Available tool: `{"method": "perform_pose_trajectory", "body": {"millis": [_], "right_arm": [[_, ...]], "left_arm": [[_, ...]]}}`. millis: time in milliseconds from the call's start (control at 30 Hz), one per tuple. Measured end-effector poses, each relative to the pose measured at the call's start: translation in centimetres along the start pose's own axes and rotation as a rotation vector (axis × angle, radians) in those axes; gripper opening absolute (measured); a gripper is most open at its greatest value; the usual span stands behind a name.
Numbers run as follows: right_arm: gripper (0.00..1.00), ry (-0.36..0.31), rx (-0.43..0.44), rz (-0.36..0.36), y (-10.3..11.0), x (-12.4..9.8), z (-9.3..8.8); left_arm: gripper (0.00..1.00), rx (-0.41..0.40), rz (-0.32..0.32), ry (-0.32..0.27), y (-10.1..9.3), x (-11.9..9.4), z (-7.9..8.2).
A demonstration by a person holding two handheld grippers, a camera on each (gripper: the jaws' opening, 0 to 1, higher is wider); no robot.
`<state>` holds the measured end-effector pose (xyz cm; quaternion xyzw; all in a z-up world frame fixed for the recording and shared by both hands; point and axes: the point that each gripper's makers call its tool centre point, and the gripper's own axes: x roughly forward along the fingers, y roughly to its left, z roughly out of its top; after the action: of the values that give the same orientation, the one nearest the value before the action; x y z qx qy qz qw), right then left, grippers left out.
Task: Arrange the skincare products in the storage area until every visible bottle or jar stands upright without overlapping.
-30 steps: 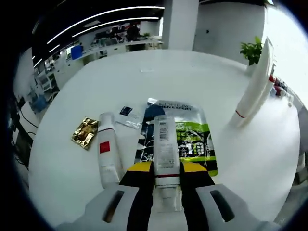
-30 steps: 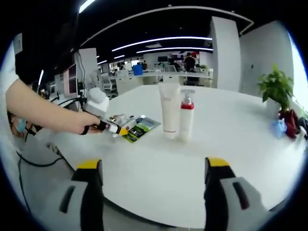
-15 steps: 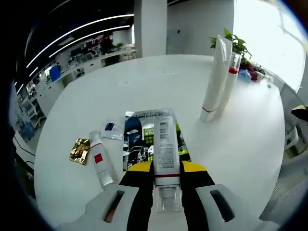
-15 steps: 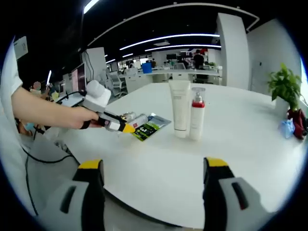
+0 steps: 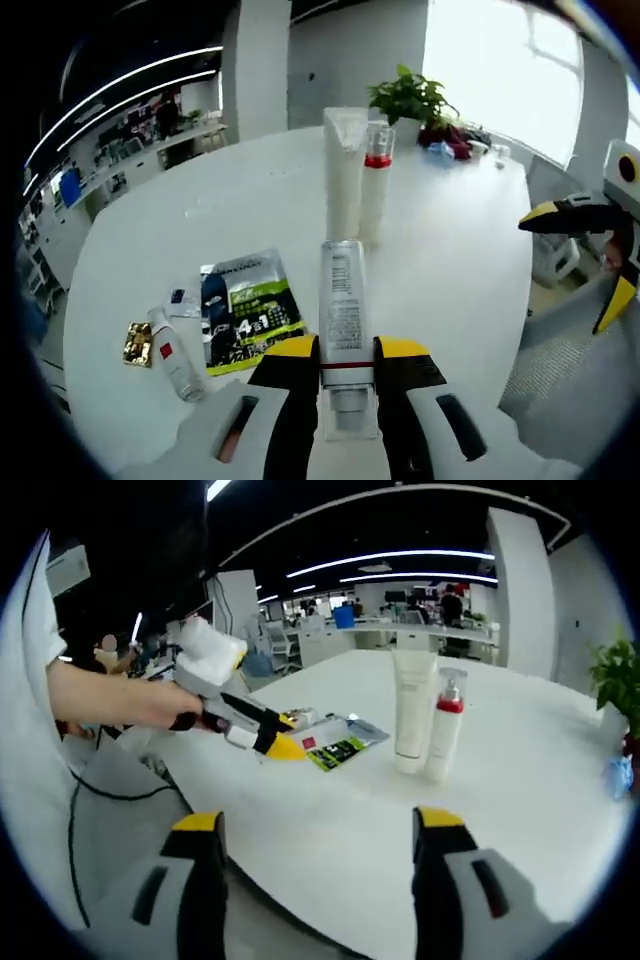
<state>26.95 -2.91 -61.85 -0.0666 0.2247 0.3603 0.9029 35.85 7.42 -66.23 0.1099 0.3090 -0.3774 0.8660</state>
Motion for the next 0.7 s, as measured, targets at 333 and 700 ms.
{"method": "perform_pose_trajectory", "body": {"millis": [333,700], "right_arm": [[0.62,0.009,-0.171,0.172,0.2,0.8,2.1],[0.52,0.083,-0.349,0.388,3.3,2.2,1.6]], "left_arm": [[0.17,0.201,-0.226,0.04,-5.0,-2.1,0.2],[0.17,0.386,-0.346,0.142,-8.5,-3.4,-1.2]]}}
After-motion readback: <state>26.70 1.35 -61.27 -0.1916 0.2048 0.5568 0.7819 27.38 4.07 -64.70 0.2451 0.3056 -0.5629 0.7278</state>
